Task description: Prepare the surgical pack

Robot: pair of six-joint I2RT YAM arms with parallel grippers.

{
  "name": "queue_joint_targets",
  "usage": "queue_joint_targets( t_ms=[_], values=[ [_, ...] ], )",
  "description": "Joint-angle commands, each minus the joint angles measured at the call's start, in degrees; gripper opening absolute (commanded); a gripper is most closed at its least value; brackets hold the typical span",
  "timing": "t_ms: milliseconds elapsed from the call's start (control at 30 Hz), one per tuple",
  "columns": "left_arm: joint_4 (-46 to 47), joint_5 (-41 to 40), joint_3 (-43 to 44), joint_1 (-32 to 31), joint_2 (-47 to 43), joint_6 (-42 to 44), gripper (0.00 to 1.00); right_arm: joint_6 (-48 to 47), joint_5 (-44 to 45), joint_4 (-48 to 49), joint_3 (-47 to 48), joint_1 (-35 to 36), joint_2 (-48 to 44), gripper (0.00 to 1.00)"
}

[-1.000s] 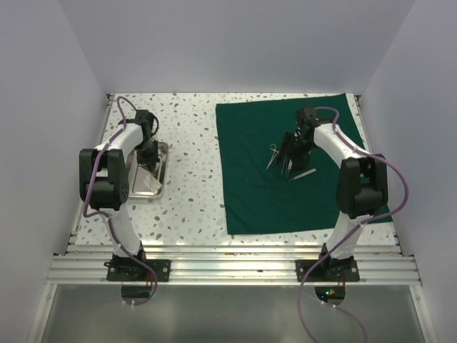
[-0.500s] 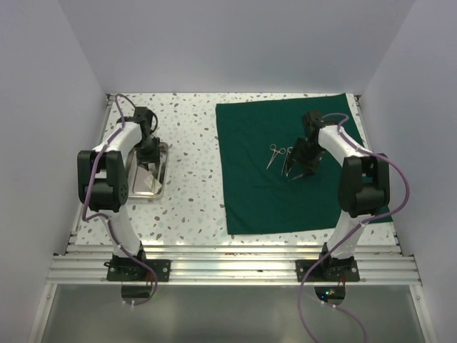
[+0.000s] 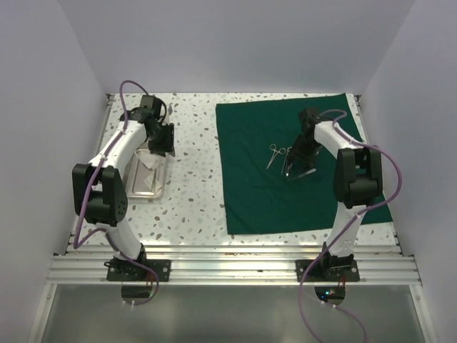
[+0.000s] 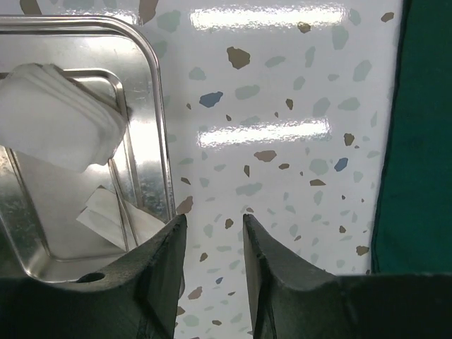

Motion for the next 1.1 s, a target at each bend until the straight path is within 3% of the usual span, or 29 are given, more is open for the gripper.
queue_joint_targets(
  t_ms=[0,500,633,667,700,733,1067],
  values=[
    [1.5,2.5,0.0,0.4,-0.6,-1.0,0.41,-1.5,1.1,3.5,5.6,0.3,0.1,0.49],
    [4.1,13.0,-1.1,0.4,1.0,-1.9,0.41,-3.1,0.2,4.2,15.1,2.9,11.5,0.41],
    [5.6,16.9,-1.5,0.3,0.8,-1.7,0.42,-4.2,1.2,3.8,15.6,3.0,10.8,0.2],
    [6.3,18.4,-1.7,0.2,0.7,-1.7,0.42,-4.6,1.2,3.9,15.8,2.9,10.0,0.08],
    [8.1,21.9,-1.9,0.2,0.7,-1.9,0.45,-5.0,1.1,4.0,15.9,3.0,9.6,0.02],
    [9.1,23.9,-2.2,0.0,0.4,-2.4,0.46,-5.7,0.7,4.1,16.6,3.0,9.3,0.0],
    [20.4,38.1,-4.1,-2.2,1.1,-9.2,0.52,-8.1,-5.7,3.5,18.8,2.9,5.3,0.0]
  ],
)
